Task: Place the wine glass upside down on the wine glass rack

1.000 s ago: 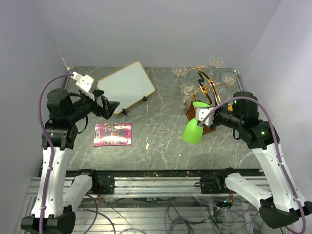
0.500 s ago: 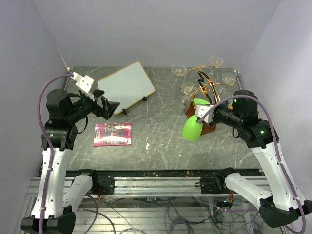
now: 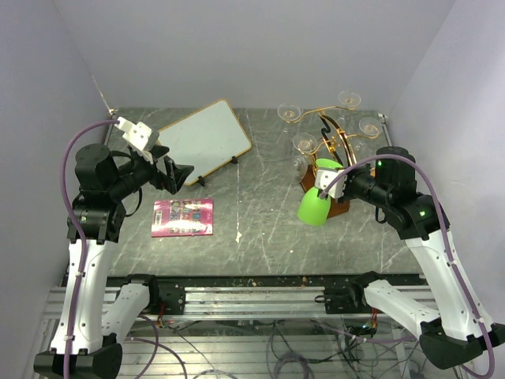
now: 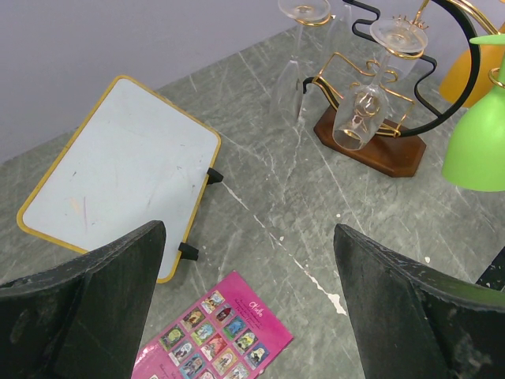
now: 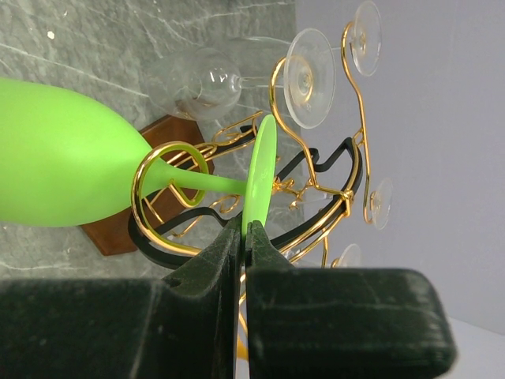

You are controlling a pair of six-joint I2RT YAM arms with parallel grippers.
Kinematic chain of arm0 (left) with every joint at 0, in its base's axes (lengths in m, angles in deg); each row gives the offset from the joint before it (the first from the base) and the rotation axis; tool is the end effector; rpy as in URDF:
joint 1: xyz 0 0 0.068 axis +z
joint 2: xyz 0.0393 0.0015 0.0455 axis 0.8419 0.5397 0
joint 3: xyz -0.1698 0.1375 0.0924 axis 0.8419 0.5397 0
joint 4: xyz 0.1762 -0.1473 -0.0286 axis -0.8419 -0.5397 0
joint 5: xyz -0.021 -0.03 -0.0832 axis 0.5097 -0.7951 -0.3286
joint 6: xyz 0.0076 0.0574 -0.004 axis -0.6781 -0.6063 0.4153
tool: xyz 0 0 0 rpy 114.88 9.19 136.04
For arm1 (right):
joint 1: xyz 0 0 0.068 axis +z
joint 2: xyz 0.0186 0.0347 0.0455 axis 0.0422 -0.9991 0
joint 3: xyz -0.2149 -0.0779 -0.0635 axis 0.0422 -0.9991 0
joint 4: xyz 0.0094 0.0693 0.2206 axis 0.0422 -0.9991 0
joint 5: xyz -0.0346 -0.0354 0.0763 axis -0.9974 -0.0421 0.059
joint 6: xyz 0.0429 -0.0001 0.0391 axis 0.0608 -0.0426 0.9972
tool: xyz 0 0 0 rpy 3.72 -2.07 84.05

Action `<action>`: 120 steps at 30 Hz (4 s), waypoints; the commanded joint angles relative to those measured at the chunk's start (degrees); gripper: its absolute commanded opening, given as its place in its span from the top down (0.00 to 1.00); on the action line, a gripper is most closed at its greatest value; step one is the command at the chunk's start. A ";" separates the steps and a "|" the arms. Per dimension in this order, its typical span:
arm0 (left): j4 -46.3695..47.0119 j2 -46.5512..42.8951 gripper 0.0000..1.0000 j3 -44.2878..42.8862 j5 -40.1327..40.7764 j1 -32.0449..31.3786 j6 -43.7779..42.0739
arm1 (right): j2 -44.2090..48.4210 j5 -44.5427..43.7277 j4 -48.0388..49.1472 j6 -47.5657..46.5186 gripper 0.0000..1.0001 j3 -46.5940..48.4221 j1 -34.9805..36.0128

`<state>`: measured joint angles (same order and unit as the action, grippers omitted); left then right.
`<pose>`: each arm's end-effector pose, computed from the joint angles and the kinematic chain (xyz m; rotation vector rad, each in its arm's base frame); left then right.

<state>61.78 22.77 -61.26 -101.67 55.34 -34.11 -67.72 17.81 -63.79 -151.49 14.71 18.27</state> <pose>0.1584 -0.0309 0.3764 0.5534 1.6337 -0.5559 0.1467 0.0671 0.3566 -1.5889 1.3523 -0.2436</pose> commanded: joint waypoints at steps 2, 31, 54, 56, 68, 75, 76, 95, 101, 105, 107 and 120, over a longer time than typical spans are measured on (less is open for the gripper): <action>1.68 -0.38 0.02 0.37 -1.77 0.40 -0.86 | 0.85 1.06 -0.18 -0.64 1.00 -0.46 -0.12; 0.84 -0.88 0.02 0.83 -1.83 0.38 -2.27 | 1.01 2.22 -0.55 -0.73 1.00 -0.94 -0.29; 0.45 -1.09 0.02 0.71 -2.41 0.39 -2.84 | 1.05 -2.78 0.35 -1.86 0.98 -3.65 -0.79; 0.60 -1.15 0.02 0.78 -2.38 0.36 -2.80 | 1.05 -2.79 0.12 -1.91 0.97 -3.55 -0.90; 0.40 -0.99 0.02 0.74 -2.45 0.41 -2.88 | 1.33 -3.10 0.00 -1.87 0.94 -3.78 -1.00; 0.26 -1.21 0.02 0.82 -2.65 0.37 -3.14 | 1.48 -2.80 -0.38 -1.84 0.92 -3.71 -1.09; 0.29 -1.18 0.02 0.81 -2.67 0.39 -3.15 | 1.52 -2.74 -0.40 -1.90 0.92 -3.74 -1.12; -0.23 -1.40 0.02 0.74 -3.06 0.35 -3.53 | 2.19 -2.52 -1.10 -1.98 0.87 -4.07 -1.52; -0.39 -1.61 0.02 0.76 -3.18 0.39 -3.74 | 2.44 -3.03 -1.11 -1.93 0.85 -4.22 -1.77; -0.41 -1.68 0.02 0.66 -3.19 0.37 -3.76 | 2.60 -3.51 -1.07 -2.09 0.85 -4.32 -2.01; -0.49 -1.57 0.02 0.56 -3.25 0.37 -3.76 | 2.62 -3.45 -1.18 -2.04 0.84 -4.26 -2.00; -0.58 -1.74 0.02 0.47 -3.19 0.38 -3.83 | 2.97 -4.70 -1.49 -2.17 0.80 -5.13 -2.29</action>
<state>60.84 21.70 -60.59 -103.22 55.34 -37.10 -65.60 13.86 -64.48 -153.46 10.19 16.33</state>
